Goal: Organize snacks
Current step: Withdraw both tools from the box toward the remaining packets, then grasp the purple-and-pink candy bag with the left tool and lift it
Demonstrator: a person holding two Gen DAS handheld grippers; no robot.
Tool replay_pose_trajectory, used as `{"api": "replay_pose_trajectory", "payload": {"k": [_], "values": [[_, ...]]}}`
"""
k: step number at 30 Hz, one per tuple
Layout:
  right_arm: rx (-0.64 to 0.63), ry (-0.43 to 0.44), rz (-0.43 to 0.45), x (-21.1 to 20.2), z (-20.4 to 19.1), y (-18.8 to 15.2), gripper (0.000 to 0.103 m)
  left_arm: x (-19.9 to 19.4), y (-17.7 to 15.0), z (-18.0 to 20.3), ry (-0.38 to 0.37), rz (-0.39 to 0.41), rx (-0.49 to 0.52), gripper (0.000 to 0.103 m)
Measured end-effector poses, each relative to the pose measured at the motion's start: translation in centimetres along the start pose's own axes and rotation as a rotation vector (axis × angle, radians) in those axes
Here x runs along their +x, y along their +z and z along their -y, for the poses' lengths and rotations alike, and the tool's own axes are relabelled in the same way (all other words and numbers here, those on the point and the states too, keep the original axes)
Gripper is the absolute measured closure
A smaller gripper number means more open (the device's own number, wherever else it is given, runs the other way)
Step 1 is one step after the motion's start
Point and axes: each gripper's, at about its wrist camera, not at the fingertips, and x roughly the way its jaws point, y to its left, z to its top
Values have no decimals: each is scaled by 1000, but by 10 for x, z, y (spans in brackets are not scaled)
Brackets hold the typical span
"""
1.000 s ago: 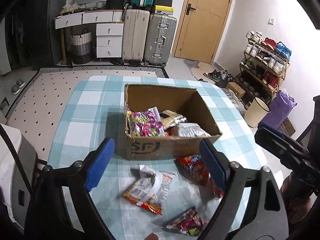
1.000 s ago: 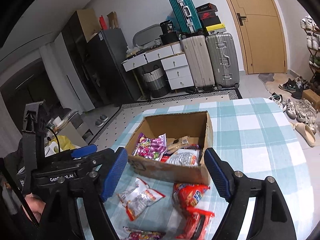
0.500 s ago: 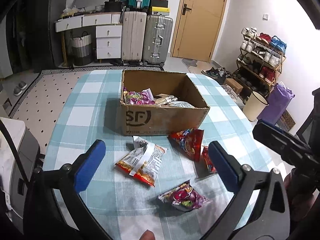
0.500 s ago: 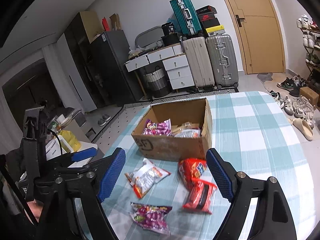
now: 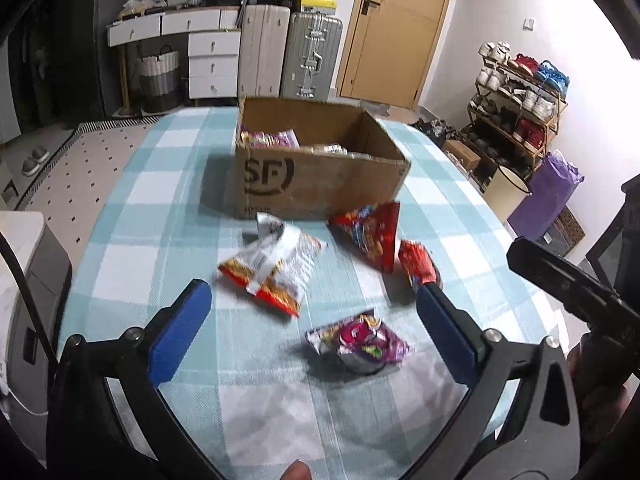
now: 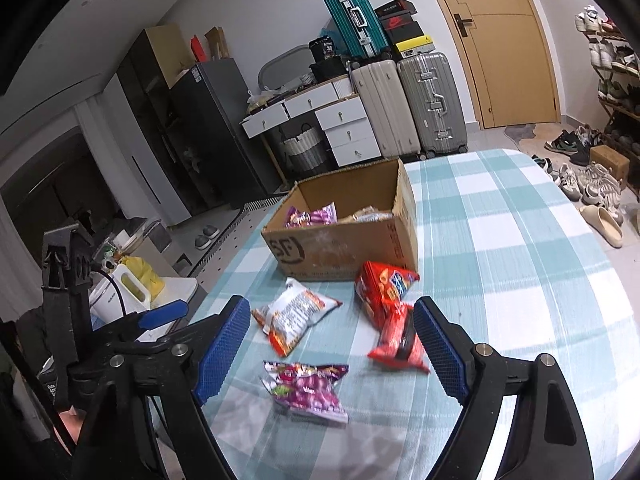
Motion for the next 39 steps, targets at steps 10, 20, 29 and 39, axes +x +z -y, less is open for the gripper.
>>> {"api": "replay_pose_trajectory", "payload": {"k": [10,20,29,39], "values": [[48,-17,-41,4,15,-29,17,40,-30,6,-66,-100,-28,1],[83,-42,-63,8,34,-40,15,81,-47,15,-63,-168,-23,1],[105,-54,-63,3,44,-44,15,93,-49,14,-84,-162,-43,12],[119,-56,-75,5,48,-51,15,96,-56,12,-168,-162,-14,60]]}}
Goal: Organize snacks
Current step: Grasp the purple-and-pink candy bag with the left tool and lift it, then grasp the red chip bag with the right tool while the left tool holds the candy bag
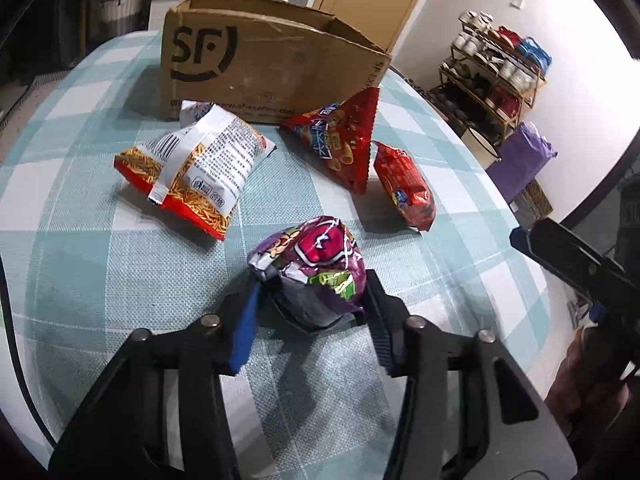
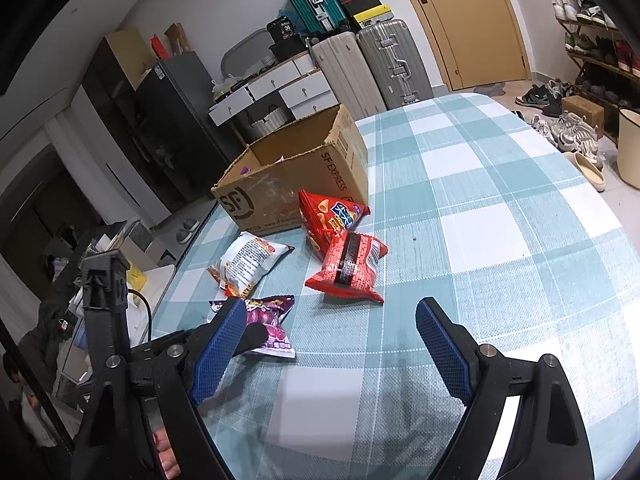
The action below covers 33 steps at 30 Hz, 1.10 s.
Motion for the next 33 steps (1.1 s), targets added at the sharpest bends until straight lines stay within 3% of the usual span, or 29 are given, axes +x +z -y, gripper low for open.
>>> {"api": "replay_pose_trajectory", "payload": {"k": [33], "values": [[25,-6,-27,17,9,1,15,-30,-4,-8,-3,48,24,63]]}}
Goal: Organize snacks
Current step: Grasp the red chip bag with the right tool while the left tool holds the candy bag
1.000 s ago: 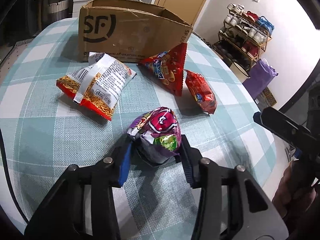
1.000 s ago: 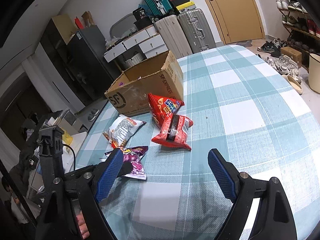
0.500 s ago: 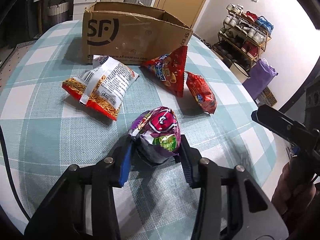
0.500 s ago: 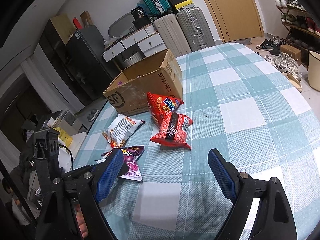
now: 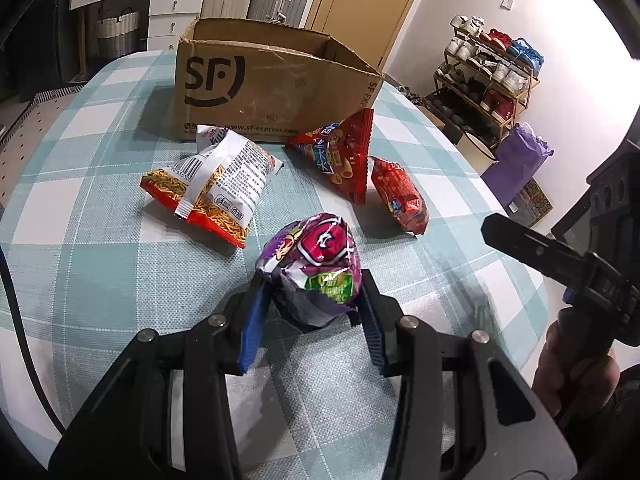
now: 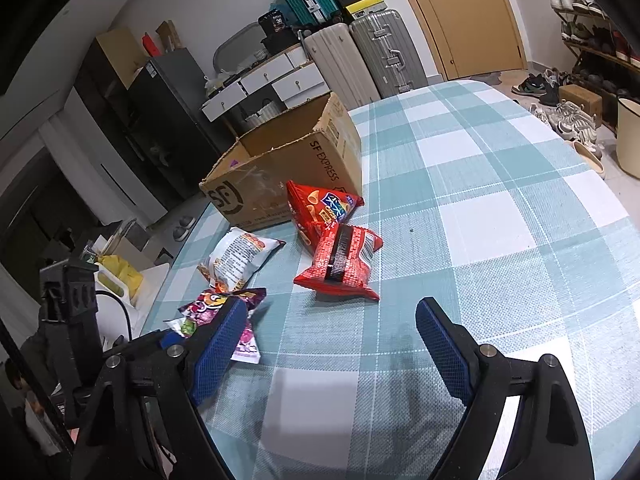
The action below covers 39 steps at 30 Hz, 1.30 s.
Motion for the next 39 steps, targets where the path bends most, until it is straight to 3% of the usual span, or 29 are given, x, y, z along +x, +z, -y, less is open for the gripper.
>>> {"api": "replay_pose_trajectory", "payload": {"k": [32,39], "values": [[5,10,-77,75,16,28,15,-30,4,-13,3,50,-42,63],[3,35,-106,91,8,32,22,-32,5,-15,5,59,-47,63]]}}
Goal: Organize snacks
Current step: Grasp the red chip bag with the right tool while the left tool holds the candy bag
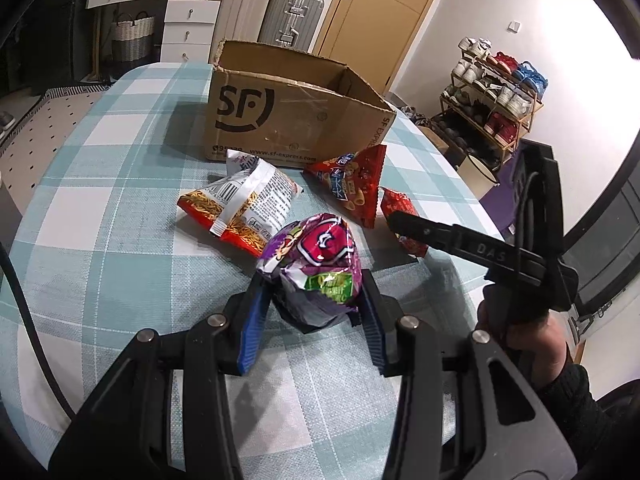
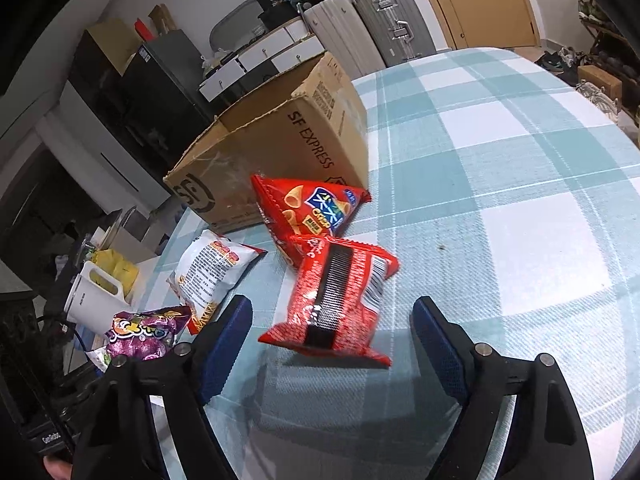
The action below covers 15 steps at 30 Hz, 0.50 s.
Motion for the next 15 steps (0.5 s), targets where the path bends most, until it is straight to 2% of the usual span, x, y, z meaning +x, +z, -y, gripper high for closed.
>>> {"api": "replay_pose_trajectory", "payload": {"k": [4,9,15], "values": [[-16,-11,-11,8,-5,2,31,-2,0,-5,6,1,-11,63],[-23,-35,-27,11,-6,1,58,-4,-1,-8,11,2,-23,63],[-14,-26,-26,9,-3,-2,60,-4,-1,-9,17,0,-22,63]]}}
